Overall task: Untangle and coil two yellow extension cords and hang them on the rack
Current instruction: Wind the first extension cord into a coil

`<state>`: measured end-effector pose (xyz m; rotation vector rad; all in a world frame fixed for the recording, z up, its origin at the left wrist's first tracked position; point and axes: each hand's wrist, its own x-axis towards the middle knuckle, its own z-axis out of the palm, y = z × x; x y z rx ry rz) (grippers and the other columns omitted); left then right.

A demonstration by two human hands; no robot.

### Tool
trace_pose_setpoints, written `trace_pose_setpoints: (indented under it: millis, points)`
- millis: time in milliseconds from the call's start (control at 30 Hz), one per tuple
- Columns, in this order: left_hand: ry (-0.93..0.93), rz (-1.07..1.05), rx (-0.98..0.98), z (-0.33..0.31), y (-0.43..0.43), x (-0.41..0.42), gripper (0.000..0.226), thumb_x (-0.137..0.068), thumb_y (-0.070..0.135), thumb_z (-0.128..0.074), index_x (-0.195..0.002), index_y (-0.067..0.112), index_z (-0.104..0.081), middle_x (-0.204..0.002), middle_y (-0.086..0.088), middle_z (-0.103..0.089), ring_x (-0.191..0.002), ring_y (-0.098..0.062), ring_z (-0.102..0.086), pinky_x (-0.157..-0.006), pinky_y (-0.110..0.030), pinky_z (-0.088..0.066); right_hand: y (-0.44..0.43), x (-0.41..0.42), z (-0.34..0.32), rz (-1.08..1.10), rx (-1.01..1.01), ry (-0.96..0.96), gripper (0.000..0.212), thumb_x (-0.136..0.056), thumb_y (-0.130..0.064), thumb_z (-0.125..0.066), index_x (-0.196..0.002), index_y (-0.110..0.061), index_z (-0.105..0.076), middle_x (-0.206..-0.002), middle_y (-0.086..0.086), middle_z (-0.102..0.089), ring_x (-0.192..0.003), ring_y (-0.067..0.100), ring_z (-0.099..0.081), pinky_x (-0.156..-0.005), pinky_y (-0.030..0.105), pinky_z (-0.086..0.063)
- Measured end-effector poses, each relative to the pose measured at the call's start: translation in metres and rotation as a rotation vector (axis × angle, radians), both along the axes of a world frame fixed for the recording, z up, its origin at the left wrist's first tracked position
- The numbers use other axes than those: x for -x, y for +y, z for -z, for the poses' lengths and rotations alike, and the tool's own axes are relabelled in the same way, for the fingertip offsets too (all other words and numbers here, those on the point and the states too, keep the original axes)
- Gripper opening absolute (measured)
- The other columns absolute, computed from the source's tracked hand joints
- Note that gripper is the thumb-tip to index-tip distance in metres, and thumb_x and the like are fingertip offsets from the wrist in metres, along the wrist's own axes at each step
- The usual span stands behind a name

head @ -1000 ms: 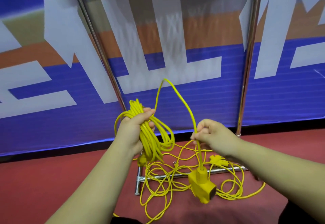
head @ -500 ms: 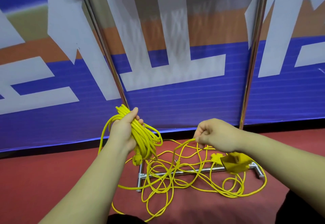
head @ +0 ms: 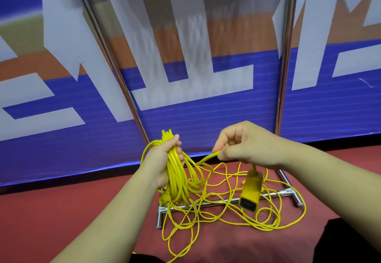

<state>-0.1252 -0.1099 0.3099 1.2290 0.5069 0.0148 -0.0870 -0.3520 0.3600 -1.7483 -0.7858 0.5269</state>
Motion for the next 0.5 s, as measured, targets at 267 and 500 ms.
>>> trace_pose_setpoints:
  millis: [267, 500]
  points:
    - [-0.032, 0.06, 0.017, -0.001, -0.017, -0.004, 0.024, -0.094, 0.034, -0.061, -0.089, 0.011, -0.063, -0.062, -0.002, -0.053, -0.049, -0.016, -0.053, -0.051, -0.027, -0.045, -0.015, -0.013, 0.012, 0.077, 0.15, -0.108, 0.012, -0.084, -0.007, -0.072, -0.091, -0.017, -0.07, -0.075, 0.003, -0.071, -0.066, 0.019, -0.058, -0.064, 0.034, -0.047]
    - [-0.023, 0.008, 0.009, -0.001, -0.014, -0.011, 0.033, -0.097, 0.039, -0.057, -0.093, 0.007, -0.062, -0.064, -0.004, -0.056, -0.05, -0.017, -0.056, -0.055, -0.029, -0.048, -0.018, -0.007, 0.01, -0.002, 0.339, -0.454, 0.009, -0.088, -0.023, -0.073, -0.096, -0.027, -0.075, -0.069, -0.019, -0.066, -0.065, -0.01, -0.058, -0.059, 0.008, -0.039]
